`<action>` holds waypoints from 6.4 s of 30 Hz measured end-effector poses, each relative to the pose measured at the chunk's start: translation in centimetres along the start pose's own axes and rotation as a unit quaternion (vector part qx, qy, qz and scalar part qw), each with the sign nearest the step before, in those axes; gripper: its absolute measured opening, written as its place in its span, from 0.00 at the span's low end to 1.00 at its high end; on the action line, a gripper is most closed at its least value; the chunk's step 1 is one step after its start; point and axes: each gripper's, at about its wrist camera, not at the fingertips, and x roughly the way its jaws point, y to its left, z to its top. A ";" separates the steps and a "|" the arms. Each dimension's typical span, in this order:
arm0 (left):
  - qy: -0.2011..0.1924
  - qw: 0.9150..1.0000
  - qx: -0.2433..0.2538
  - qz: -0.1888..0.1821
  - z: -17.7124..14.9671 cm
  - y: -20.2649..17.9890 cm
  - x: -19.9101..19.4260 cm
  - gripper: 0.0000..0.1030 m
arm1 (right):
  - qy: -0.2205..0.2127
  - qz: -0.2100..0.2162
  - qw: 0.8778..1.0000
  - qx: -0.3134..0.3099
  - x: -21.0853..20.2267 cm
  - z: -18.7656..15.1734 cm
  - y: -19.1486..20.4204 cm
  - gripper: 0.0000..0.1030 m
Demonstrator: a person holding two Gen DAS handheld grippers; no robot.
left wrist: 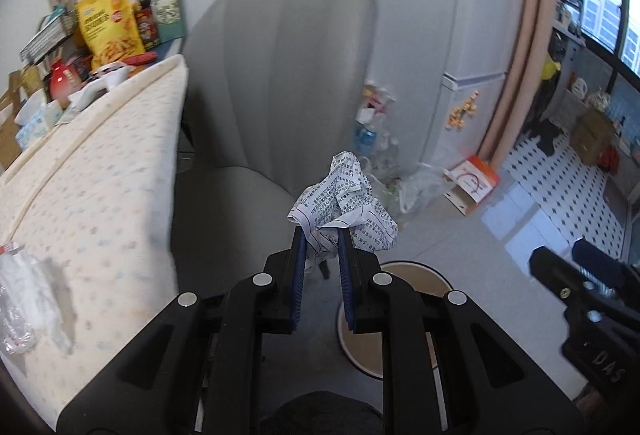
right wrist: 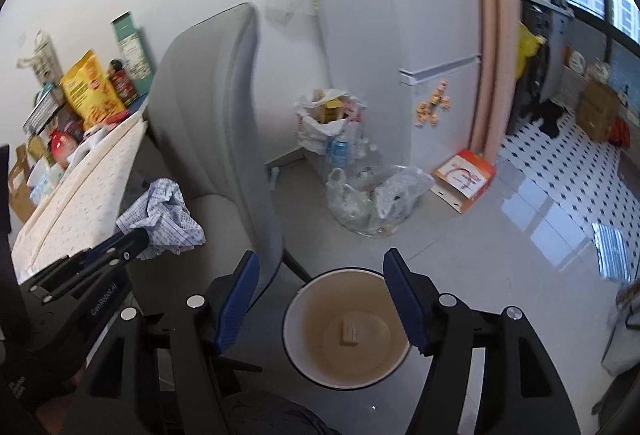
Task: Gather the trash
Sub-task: 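Carry the paper and box to the floor bin and release both, then move both open grippers back over the remaining trash on the bed, then grasp the white face mask with the left gripper while the right gripper grasps the white tissue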
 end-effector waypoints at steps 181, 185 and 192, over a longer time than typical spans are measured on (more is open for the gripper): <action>-0.053 0.961 -0.225 0.152 -10.3 36.2 -12.5 0.03 | 0.081 0.118 0.965 -0.219 -0.6 -10.0 35.8 0.39; -0.053 0.961 -0.222 0.155 -10.2 35.9 -12.6 0.03 | 0.084 0.132 0.964 -0.214 -0.9 -10.1 35.7 0.10; -0.067 0.961 -0.217 0.161 -9.9 35.1 -14.0 0.03 | 0.043 0.138 0.968 -0.205 -4.0 -9.3 34.8 0.06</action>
